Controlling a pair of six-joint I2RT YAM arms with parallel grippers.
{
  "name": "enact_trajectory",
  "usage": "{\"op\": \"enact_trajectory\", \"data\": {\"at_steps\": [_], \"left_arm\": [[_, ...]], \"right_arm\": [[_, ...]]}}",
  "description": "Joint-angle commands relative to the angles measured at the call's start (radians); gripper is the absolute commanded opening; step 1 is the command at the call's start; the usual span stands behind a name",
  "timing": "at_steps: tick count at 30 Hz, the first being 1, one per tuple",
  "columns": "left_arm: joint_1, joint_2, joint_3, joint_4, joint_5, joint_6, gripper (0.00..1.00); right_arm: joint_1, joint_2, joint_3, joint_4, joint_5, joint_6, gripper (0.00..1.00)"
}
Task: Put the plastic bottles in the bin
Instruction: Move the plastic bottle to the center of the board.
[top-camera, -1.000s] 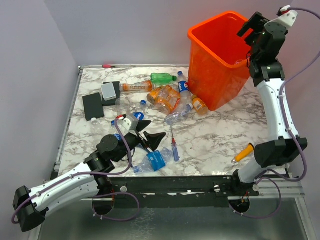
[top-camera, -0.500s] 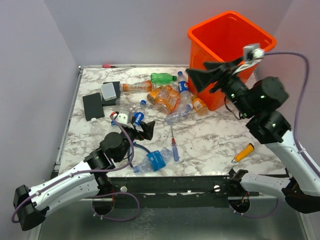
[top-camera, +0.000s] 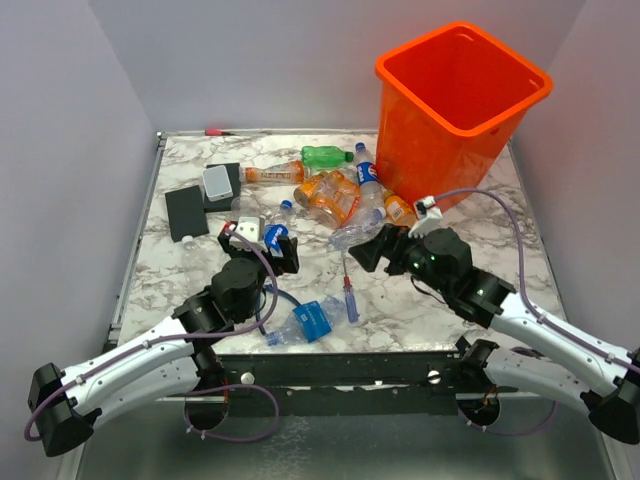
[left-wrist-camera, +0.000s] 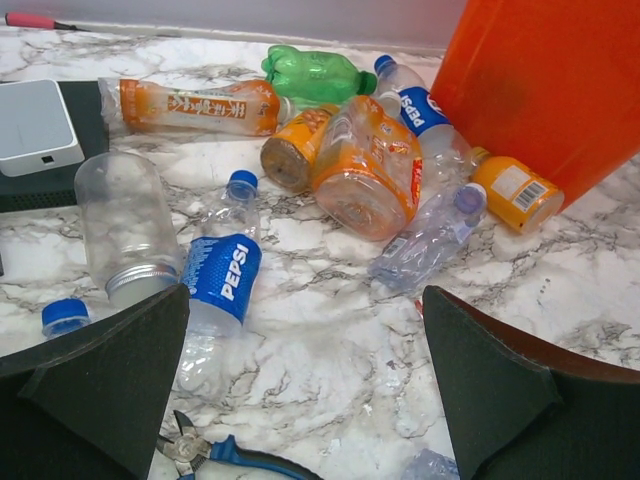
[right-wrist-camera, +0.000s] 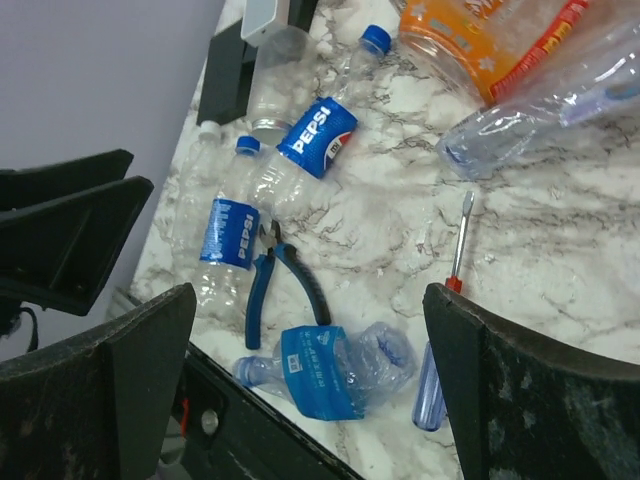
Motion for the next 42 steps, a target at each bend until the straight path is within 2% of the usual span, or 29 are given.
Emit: {"op": "enact_trajectory", "data": {"at_steps": [1, 5, 11, 14, 23, 30, 33, 37, 42], "left_arm": [[-0.002, 0.030, 0.025, -0.043, -0.011, -0.054, 0.99], [-0.002, 0.105, 0.054, -0.075, 0.147, -0.065, 0.99], [0.001, 0.378, 0.177, -0.242, 0.238, -0.107, 0.99], [0.005, 0.490, 0.191, -0.255, 0.317, -0.155, 0.99], [0.003, 0.543, 0.197, -0.279, 0.556, -0.204, 0.96], [-0.027, 0.452, 0.211, -0.503, 0.538, -0.197, 0.99], [-0.079, 0.448, 0.213, -0.576, 0.516, -0.180, 0.99], [-0.183, 0.453, 0.204, -0.578, 0.447, -0.163, 0.99], [-0.224, 0.509, 0.216, -0.540, 0.455, -0.108, 0.99]], "right_arm": [[0.001, -0.147, -0.160, 0.143, 0.127, 0.228, 1.00], [0.000, -0.214, -0.241, 0.133, 0.121, 0.173, 1.00], [0.000, -0.260, -0.297, -0.014, 0.188, 0.133, 1.00], [0.000, -0.277, -0.330, -0.046, 0.220, 0.140, 0.99], [0.000, -0.223, -0.364, -0.067, 0.199, 0.161, 0.98], [0.001, -0.214, -0.383, -0.062, 0.174, 0.156, 0.97], [0.000, -0.209, -0.396, -0.049, 0.169, 0.154, 0.97], [0.000, -0.195, -0.397, -0.037, 0.162, 0.152, 0.97], [0.000, -0.194, -0.385, -0.053, 0.147, 0.154, 0.97]]}}
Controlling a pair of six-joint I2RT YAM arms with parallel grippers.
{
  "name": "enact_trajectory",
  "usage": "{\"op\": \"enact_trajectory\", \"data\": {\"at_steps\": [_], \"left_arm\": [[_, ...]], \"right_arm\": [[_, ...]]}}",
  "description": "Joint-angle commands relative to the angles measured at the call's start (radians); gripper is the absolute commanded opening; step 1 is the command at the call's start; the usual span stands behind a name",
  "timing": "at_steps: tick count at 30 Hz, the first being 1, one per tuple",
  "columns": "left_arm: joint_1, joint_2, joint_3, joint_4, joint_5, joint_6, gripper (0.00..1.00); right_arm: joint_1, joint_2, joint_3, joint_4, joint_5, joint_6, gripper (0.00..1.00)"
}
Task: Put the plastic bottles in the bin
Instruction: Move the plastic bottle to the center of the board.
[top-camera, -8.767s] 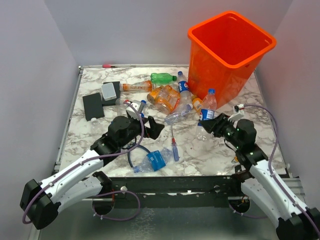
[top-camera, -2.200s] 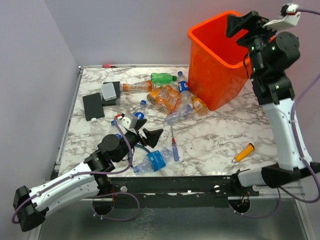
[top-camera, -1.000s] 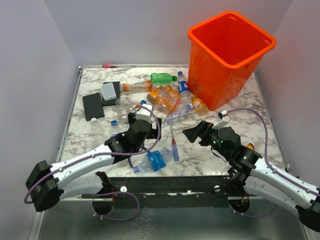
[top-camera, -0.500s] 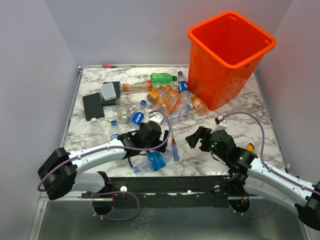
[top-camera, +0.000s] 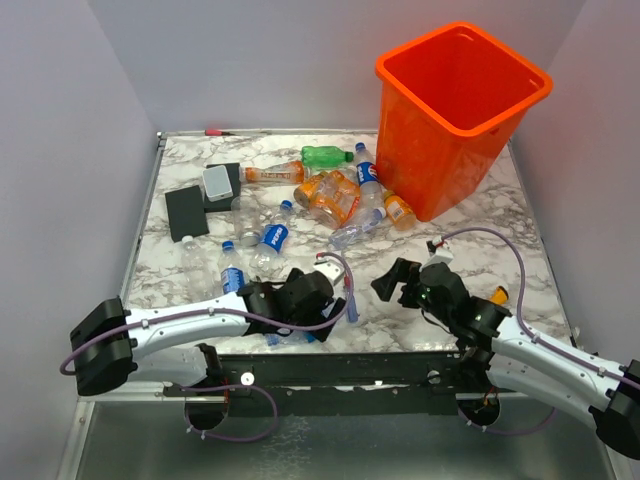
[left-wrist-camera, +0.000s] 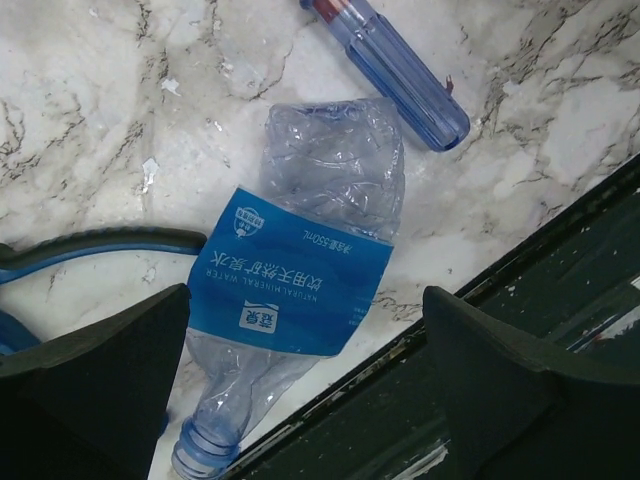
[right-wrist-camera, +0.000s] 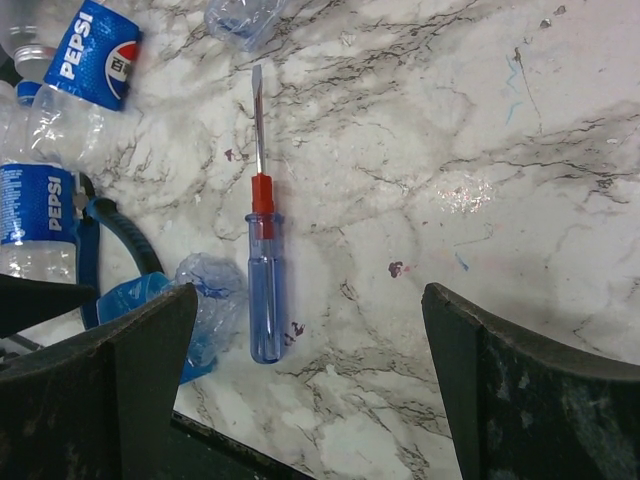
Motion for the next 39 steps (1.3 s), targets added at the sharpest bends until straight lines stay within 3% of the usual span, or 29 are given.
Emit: {"op": "enact_trajectory", "data": {"at_steps": [1, 12, 17, 21, 25, 28, 39], "left_arm": [[-0.018, 0.068, 0.031, 0.003, -0.018, 0.061, 0.99], [-0.021, 0.359, 0.151, 0.035, -0.149, 0.146, 0.98], [-0.019, 0.397, 0.164, 0.077, -0.172, 0.144, 0.90], [-0.012, 0.402, 0.172, 0.121, -0.188, 0.123, 0.76], [0.010, 0.348, 0.181, 0.170, -0.221, 0.080, 0.59], [0.033, 0.275, 0.175, 0.211, -0.241, 0.038, 0.52], [0.163, -0.099, -0.002, 0.433, -0.176, -0.143, 0.43]], "right_arm": [[0.000, -0.003, 0.008, -0.014, -0.016, 0.003, 0.97], [0.000, -0.102, 0.015, -0.105, -0.007, 0.011, 0.97], [0.000, -0.107, 0.016, -0.107, -0.001, -0.002, 0.97], [0.000, -0.091, 0.023, -0.104, -0.004, -0.008, 0.97], [0.000, -0.095, 0.034, -0.112, -0.003, -0.011, 0.97], [0.000, -0.108, 0.040, -0.117, -0.004, -0.014, 0.97], [0.001, -0.156, 0.047, 0.051, -0.184, -0.128, 0.95]]}}
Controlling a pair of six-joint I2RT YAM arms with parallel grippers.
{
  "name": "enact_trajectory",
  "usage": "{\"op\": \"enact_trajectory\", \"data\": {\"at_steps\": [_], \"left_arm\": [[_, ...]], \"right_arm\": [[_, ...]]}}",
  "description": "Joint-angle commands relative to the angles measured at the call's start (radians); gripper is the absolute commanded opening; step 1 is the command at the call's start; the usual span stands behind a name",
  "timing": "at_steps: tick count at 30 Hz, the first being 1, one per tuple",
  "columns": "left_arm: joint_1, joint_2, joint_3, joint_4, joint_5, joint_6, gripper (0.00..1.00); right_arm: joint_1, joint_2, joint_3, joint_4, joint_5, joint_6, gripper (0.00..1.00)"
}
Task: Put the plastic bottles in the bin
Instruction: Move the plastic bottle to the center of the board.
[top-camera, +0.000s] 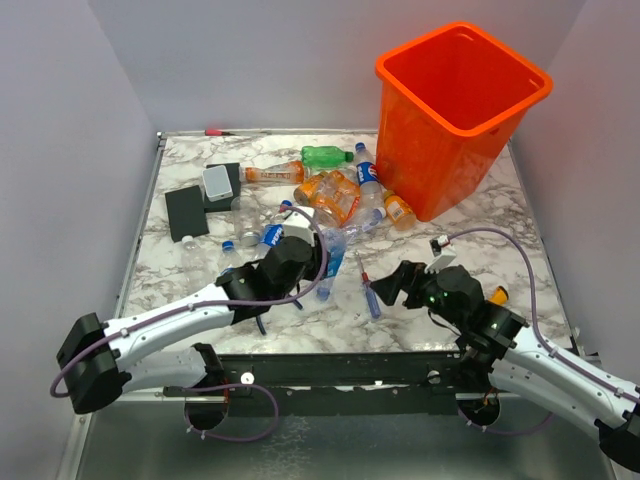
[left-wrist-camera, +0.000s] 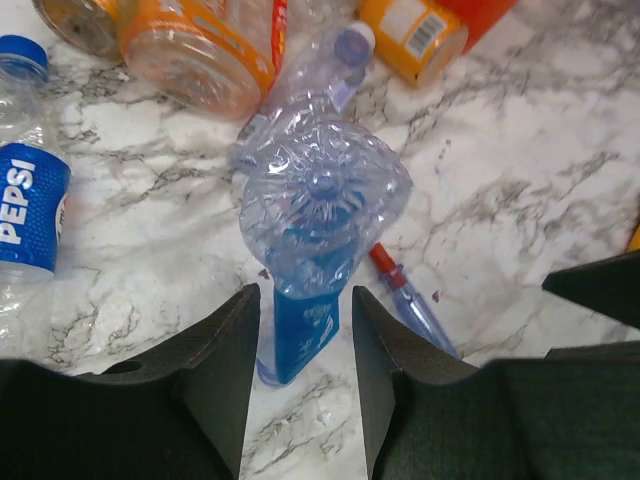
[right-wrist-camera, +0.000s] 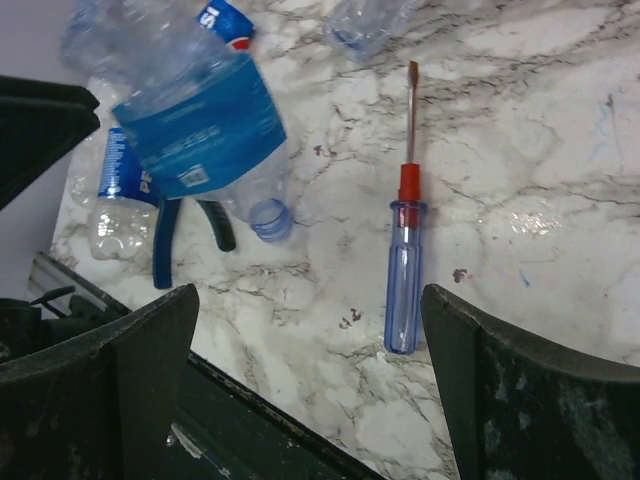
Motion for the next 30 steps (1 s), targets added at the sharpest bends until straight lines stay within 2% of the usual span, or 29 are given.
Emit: {"op": "enact_trajectory", "data": {"at_steps": [1, 6, 8, 12, 14, 15, 18, 22, 30], "left_arm": [[0.034, -0.087, -0.084, 0.114, 0.026, -0.087, 0.43], [0.038, -0.126, -0.136, 0.111, 0.020, -0.111, 0.40], [0.038, -0.133, -0.146, 0.107, 0.013, -0.106, 0.44], [0.038, -0.131, -0.145, 0.103, 0.010, -0.049, 0.85], [0.040, -0.092, -0.111, 0.073, 0.031, 0.002, 0.96], [0.041, -0.059, -0.082, 0.036, 0.031, 0.014, 0.99], [0.056, 0.040, 0.000, -0.069, 0.018, 0.004, 0.99], [0.085, 0.131, 0.041, -0.150, -0.016, -0.088, 0.99], [0.127, 0.143, -0.031, -0.161, -0.030, -0.420, 0.99]], "right_arm": [[0.001, 0.007, 0.039, 0.089, -0.079, -0.051, 0.95], [0.001, 0.038, 0.053, 0.085, -0.070, -0.048, 0.95], [0.001, 0.039, 0.049, 0.085, -0.067, -0.035, 0.95], [0.001, 0.030, 0.041, 0.085, -0.058, -0.023, 0.95], [0.001, 0.028, 0.043, 0.076, -0.053, -0.024, 0.95], [0.001, 0.026, 0.045, 0.069, -0.049, -0.026, 0.95], [0.000, 0.021, 0.048, 0.056, -0.038, -0.028, 0.95], [0.001, 0.010, 0.043, 0.048, -0.033, -0.027, 0.95], [0.001, -0.002, 0.025, 0.034, -0.023, -0.021, 0.95]]}}
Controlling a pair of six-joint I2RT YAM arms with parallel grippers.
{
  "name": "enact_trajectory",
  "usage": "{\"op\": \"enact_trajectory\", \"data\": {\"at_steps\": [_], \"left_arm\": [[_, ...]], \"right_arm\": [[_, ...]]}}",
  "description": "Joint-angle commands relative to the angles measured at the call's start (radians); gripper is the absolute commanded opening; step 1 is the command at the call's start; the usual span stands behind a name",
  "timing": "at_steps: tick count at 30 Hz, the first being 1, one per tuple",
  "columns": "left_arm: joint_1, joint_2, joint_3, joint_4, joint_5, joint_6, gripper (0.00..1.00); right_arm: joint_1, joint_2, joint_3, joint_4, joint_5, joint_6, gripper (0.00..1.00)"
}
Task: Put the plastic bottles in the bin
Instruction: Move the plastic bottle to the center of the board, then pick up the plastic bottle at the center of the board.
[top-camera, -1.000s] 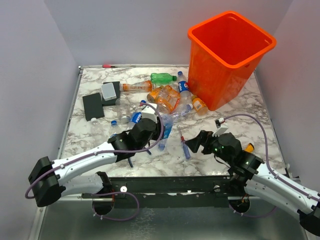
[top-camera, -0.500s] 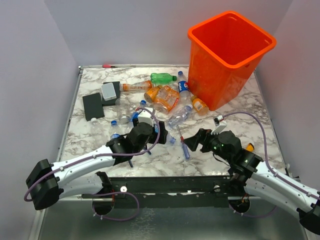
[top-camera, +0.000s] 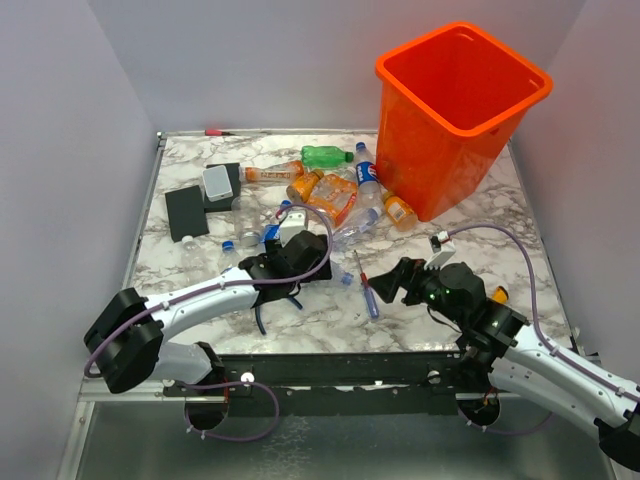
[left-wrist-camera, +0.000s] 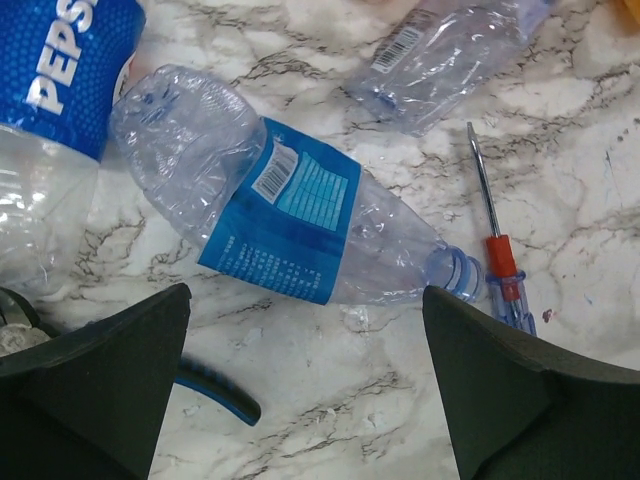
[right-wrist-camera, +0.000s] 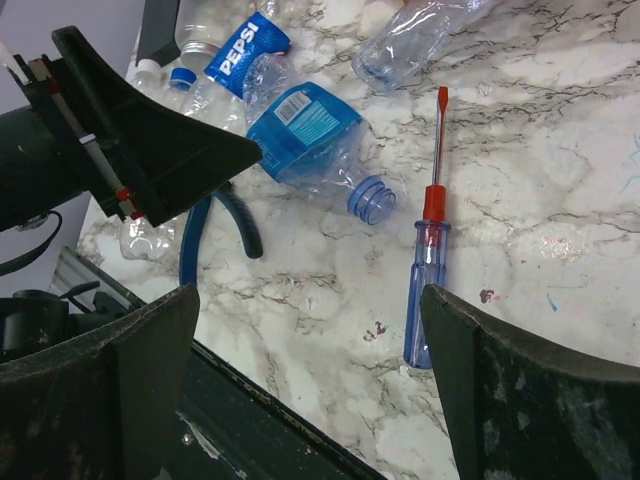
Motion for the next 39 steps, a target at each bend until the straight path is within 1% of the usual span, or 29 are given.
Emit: {"op": "enact_trajectory", "data": {"at_steps": [1, 5, 7, 9, 16, 19, 23, 28, 30, 33, 39], "left_arm": [[0.018, -0.013, -0.051, -0.028, -0.019, -0.253, 0.99], [0.076, -0.028, -0.134, 0.062, 0.043, -0.380, 0.99], [0.101, -0.026, -0.175, 0.123, 0.073, -0.427, 0.97], [0.110, -0.015, -0.191, 0.163, 0.071, -0.460, 0.95], [0.125, 0.011, -0.200, 0.256, 0.001, -0.531, 0.82], [0.138, 0.049, -0.195, 0.281, 0.011, -0.533, 0.76], [0.148, 0.104, -0.185, 0.318, 0.042, -0.533, 0.66], [0.153, 0.117, -0.211, 0.351, 0.056, -0.530, 0.53], [0.154, 0.104, -0.221, 0.365, 0.061, -0.525, 0.44], [0.154, 0.046, -0.232, 0.375, 0.057, -0.512, 0.34], [0.155, -0.156, -0.244, 0.371, 0.050, -0.449, 0.23]], "right_arm": [[0.001, -0.014, -0.007, -0.019, 0.024, 0.005, 0.95], [0.000, -0.013, -0.009, -0.011, 0.033, 0.007, 0.95], [0.000, -0.010, -0.008, -0.011, 0.037, 0.008, 0.95], [0.001, -0.012, -0.007, -0.016, 0.040, 0.008, 0.95], [0.001, -0.031, -0.012, -0.030, 0.041, 0.012, 0.95], [0.000, -0.030, -0.012, -0.032, 0.040, 0.015, 0.95], [0.000, -0.029, -0.010, -0.036, 0.040, 0.017, 0.95], [0.001, -0.029, -0.003, -0.044, 0.039, 0.015, 0.95], [0.000, -0.022, 0.002, -0.043, 0.033, 0.010, 0.95], [0.001, -0.006, 0.021, -0.037, 0.012, -0.005, 0.95], [0.001, 0.023, 0.079, -0.008, -0.061, -0.056, 0.95]]}}
